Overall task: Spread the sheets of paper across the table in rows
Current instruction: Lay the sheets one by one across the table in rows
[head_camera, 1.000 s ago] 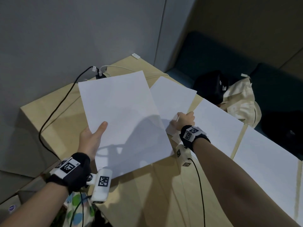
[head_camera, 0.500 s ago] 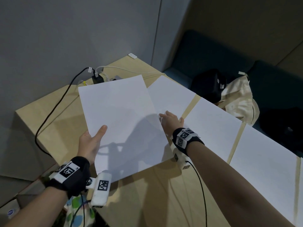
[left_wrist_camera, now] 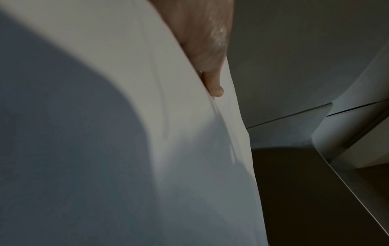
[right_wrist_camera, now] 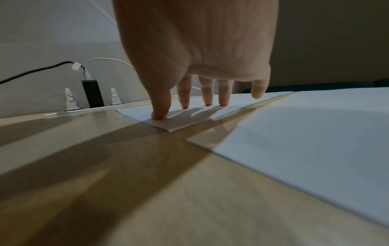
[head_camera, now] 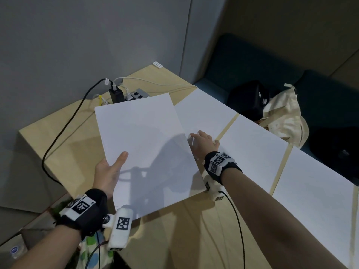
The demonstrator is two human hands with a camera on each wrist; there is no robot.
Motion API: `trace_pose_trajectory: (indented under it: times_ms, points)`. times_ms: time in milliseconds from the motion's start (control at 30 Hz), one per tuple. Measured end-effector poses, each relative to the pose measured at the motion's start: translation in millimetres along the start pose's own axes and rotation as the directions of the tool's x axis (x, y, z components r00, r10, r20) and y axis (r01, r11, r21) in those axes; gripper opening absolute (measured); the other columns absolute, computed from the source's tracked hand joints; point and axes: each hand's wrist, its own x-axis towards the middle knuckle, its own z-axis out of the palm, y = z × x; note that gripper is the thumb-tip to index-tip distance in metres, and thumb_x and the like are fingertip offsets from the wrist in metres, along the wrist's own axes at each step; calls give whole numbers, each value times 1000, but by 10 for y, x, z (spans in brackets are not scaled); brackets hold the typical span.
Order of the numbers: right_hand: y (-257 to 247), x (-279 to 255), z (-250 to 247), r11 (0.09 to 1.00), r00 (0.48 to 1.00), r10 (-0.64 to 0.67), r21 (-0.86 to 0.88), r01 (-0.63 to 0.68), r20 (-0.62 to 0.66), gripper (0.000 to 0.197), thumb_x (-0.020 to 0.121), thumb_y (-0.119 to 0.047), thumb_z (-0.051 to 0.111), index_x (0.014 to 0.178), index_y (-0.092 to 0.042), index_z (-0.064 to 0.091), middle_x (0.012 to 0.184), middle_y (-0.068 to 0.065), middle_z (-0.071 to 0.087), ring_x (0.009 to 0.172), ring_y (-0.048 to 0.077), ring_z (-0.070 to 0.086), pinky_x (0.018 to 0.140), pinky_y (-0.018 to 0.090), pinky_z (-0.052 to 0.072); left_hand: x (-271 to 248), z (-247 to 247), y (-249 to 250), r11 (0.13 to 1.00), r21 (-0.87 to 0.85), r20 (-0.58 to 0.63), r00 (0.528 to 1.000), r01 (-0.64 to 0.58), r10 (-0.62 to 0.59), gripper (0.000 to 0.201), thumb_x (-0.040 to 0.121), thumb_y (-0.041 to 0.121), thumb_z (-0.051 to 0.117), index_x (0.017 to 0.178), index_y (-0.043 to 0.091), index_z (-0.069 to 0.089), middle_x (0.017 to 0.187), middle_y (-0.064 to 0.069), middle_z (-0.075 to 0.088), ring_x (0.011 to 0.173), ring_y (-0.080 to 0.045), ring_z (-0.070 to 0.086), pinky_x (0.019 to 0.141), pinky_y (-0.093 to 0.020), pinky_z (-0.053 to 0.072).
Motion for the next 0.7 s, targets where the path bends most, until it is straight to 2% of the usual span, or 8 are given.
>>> trace_pose_trajectory:
  times_ms: [67, 233, 467, 567, 600, 667, 700]
  points:
    - [-8, -7, -14, 1000, 1000, -10, -7, 10, -4, 43, 90, -35, 40, 133, -30, 45, 141, -2, 40, 137, 22, 30, 111, 53, 14, -7, 1, -2, 1000, -8, 11, 1000, 0, 0, 36, 88, 17, 61, 119, -2, 59, 107, -7, 66, 100, -22, 60, 84, -25, 45]
    - [-17, -34, -89, 1000, 1000, -28, -14, 28, 8, 41, 92, -33, 41, 132, -27, 46, 143, 1, 38, 137, 22, 30, 111, 52, 14, -11, 2, -14, 1000, -26, 19, 1000, 9, -8, 37, 89, 17, 61, 122, 0, 58, 119, -12, 65, 109, -26, 60, 95, -31, 43]
    - [-6, -33, -83, 1000, 1000, -27, -8, 27, 16, 44, 90, -32, 44, 134, -29, 44, 141, -1, 39, 136, 22, 31, 111, 52, 15, -59, 21, 12, 1000, 11, 22, 1000, -21, 21, 38, 89, 18, 60, 121, -1, 58, 114, -10, 65, 101, -21, 61, 79, -18, 44]
    - [-10, -46, -90, 1000, 1000, -22, -9, 22, 13, 44, 91, -30, 43, 135, -28, 43, 142, 0, 39, 136, 23, 31, 111, 53, 14, -71, 43, 34, 999, 29, 22, 1000, -22, 22, 36, 89, 18, 60, 120, 0, 59, 101, 0, 67, 90, -11, 62, 75, -15, 44]
    - [-9, -49, -92, 1000, 1000, -24, -7, 24, 12, 44, 91, -28, 42, 135, -27, 43, 142, 1, 39, 136, 24, 31, 111, 53, 14, -68, 40, 34, 999, 32, 16, 1000, -20, 20, 36, 89, 18, 60, 120, 1, 59, 100, 2, 66, 89, -9, 62, 78, -16, 45]
    - [-9, -52, -96, 1000, 999, -28, -7, 28, 15, 43, 92, -27, 41, 135, -26, 44, 142, 2, 39, 136, 24, 31, 111, 53, 15, -61, 33, 32, 999, 41, 0, 1000, -18, 18, 37, 89, 19, 61, 121, 0, 59, 107, -4, 67, 97, -16, 62, 91, -25, 45]
    - [-4, -47, -97, 1000, 999, -28, -10, 28, 17, 43, 92, -28, 41, 135, -27, 44, 143, 1, 38, 137, 24, 30, 111, 53, 15, -58, 29, 29, 999, 44, -2, 1000, -16, 16, 38, 88, 20, 61, 121, 0, 59, 111, -7, 66, 102, -19, 61, 93, -28, 43]
